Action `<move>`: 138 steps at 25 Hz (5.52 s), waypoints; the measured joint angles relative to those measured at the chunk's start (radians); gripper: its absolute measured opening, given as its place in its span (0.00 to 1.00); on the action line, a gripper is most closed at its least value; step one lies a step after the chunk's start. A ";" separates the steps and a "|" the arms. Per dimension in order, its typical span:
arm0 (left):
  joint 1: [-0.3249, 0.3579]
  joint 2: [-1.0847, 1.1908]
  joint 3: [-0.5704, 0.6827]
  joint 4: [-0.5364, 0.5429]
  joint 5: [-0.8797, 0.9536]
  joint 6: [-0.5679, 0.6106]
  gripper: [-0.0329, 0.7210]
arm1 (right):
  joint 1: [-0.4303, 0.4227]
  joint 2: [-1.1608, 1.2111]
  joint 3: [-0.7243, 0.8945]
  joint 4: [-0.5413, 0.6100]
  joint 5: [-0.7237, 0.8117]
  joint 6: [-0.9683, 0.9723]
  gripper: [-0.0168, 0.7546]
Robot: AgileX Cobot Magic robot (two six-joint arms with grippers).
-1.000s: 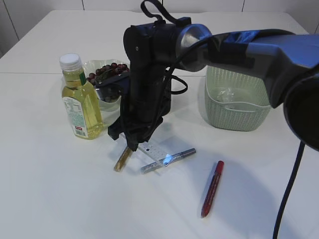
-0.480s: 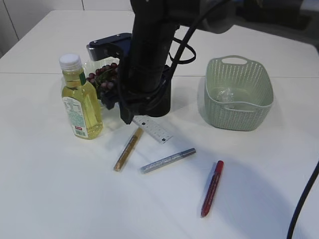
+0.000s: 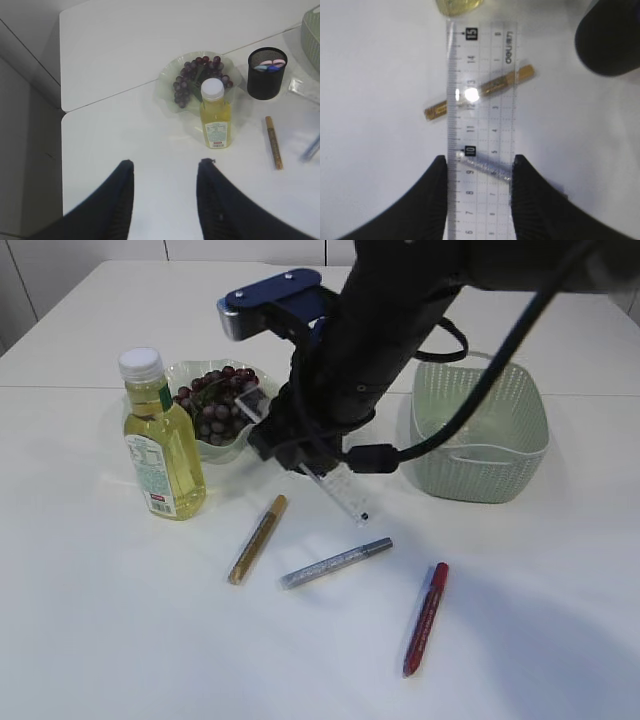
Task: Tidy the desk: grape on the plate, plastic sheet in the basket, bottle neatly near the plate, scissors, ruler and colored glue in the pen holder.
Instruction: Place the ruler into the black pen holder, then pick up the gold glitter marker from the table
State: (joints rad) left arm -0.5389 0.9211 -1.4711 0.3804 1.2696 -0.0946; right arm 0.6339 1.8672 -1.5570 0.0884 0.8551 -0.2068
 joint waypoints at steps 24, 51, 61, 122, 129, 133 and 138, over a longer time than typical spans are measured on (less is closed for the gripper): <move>0.000 0.006 0.000 -0.004 0.000 -0.001 0.45 | -0.165 -0.004 0.213 -0.020 -1.223 0.000 0.41; 0.000 0.076 0.000 -0.008 -0.046 -0.001 0.45 | -0.185 0.384 -0.015 0.062 -1.431 -0.024 0.41; 0.000 0.076 0.000 -0.008 -0.061 -0.001 0.45 | -0.186 0.414 -0.025 0.064 -1.431 -0.024 0.41; 0.000 0.076 0.000 -0.008 -0.077 -0.002 0.45 | -0.186 0.149 -0.036 0.079 -0.921 -0.005 0.55; 0.000 0.076 0.000 -0.008 -0.077 -0.002 0.45 | -0.186 -0.072 -0.036 0.079 -0.385 -0.005 0.55; 0.000 0.076 0.000 -0.046 -0.077 -0.002 0.45 | -0.186 -0.179 -0.036 0.072 -0.054 -0.005 0.55; 0.000 0.087 0.000 -0.081 -0.077 -0.002 0.45 | -0.186 -0.250 -0.036 0.083 0.312 0.021 0.55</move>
State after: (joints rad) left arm -0.5389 1.0081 -1.4711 0.2996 1.1925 -0.0968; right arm 0.4480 1.6176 -1.5928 0.1714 1.1666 -0.1862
